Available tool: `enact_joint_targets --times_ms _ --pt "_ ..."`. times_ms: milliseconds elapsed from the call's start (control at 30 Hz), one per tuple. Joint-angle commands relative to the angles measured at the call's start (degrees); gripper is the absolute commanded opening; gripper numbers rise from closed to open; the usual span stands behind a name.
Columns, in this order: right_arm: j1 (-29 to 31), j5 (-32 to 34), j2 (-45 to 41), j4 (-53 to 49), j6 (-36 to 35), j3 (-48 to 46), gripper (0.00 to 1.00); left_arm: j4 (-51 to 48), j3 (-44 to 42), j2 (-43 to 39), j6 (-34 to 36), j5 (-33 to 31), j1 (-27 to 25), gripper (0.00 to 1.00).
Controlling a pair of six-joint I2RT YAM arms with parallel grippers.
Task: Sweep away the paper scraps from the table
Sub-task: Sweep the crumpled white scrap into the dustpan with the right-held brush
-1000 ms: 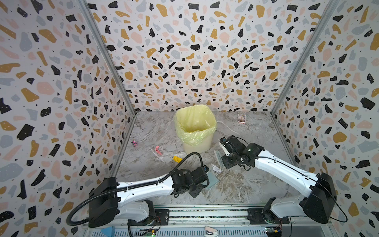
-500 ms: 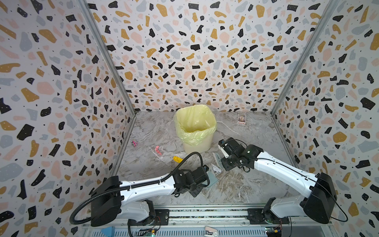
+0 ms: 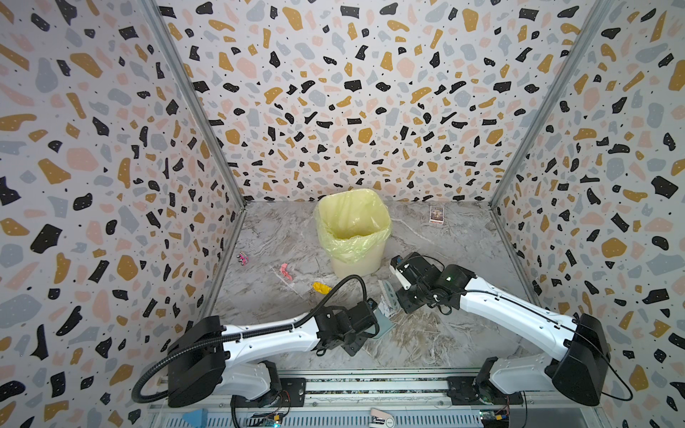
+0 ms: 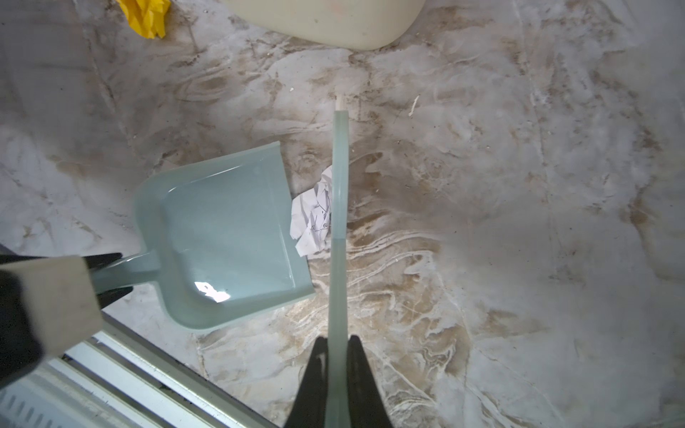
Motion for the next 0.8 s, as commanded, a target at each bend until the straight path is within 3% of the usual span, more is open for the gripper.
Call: enact_joint_targets --times_ms 0,167,433,767 --pt "1.52 -4.33 -1.25 -0.86 1.51 2.1 0.0 0.35 -0.7 -0.02 -0.44 -0.03 0.41 0.0" --pt "2.15 -7.56 -3.22 -1.28 2.25 3.37 0.0 0.35 -0.78 -0.07 -0.3 0.23 0.52 0.0" --pt "-0.23 1.91 -4.33 -7.85 1.11 5.77 0.0 0.49 -1.41 -0.16 -0.45 0.49 0.5 0.0" --pt "-0.7 5.31 0.14 1.72 -2.06 1.4 0.0 0.68 -1.48 0.09 -0.49 0.5 0.59 0.0"
